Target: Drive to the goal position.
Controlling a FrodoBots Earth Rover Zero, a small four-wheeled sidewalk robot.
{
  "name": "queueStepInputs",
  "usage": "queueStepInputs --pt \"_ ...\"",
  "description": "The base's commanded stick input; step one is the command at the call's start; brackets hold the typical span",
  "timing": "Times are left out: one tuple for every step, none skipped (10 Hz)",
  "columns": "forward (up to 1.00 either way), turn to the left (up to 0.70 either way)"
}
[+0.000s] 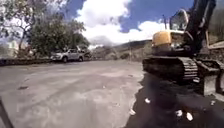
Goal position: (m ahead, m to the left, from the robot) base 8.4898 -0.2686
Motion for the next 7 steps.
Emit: queueStepInputs --pt "0.70 0.00" --pt "0.70 0.00" --pt "0.70 0.00" --pt "0.70 0.00" --pt "0.70 0.00" --pt "0.70 0.00" --pt "0.70 0.00"
